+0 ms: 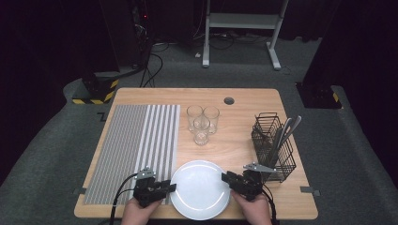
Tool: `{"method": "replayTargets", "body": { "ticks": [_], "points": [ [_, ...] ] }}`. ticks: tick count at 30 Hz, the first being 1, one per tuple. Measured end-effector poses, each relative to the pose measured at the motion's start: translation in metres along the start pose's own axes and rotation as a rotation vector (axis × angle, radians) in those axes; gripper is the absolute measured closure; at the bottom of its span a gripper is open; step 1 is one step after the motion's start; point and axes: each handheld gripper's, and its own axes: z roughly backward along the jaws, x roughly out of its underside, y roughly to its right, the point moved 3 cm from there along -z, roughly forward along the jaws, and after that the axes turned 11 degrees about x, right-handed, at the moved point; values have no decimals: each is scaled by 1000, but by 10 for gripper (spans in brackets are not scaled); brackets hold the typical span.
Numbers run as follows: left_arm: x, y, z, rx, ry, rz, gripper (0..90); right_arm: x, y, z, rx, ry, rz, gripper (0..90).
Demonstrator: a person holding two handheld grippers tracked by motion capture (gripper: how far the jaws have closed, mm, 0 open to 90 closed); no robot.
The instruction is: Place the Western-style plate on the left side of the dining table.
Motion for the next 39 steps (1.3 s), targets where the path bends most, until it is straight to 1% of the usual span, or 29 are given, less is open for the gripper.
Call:
{"method": "replayTargets", "body": {
  "ticks": [3,5,10,13,14,16,26,32,39],
  "points": [
    [-1,-1,2,-1,7,-2,654,0,0,-1,-3,4,3,670],
    [-1,-2,3,-2,12,1,660,1,-2,-1,-6,2,-3,670],
    [-2,-3,7,-5,30,7,681,1,-5,-4,-13,4,12,675],
    [-2,-4,9,-8,33,1,694,2,-5,-6,-18,4,21,675],
    [-2,-4,9,-9,33,-3,695,2,-6,-6,-19,0,18,675],
    [-2,-4,10,-11,39,-3,701,3,-7,-8,-21,-4,29,673],
    [-3,-4,13,-16,54,-8,744,4,-8,-8,-21,5,54,665],
    [-4,-4,15,-24,64,-14,770,5,-10,-11,-28,-6,56,655],
    [-4,-4,16,-29,66,-12,771,6,-11,-12,-30,-5,59,654]
  ]
}}
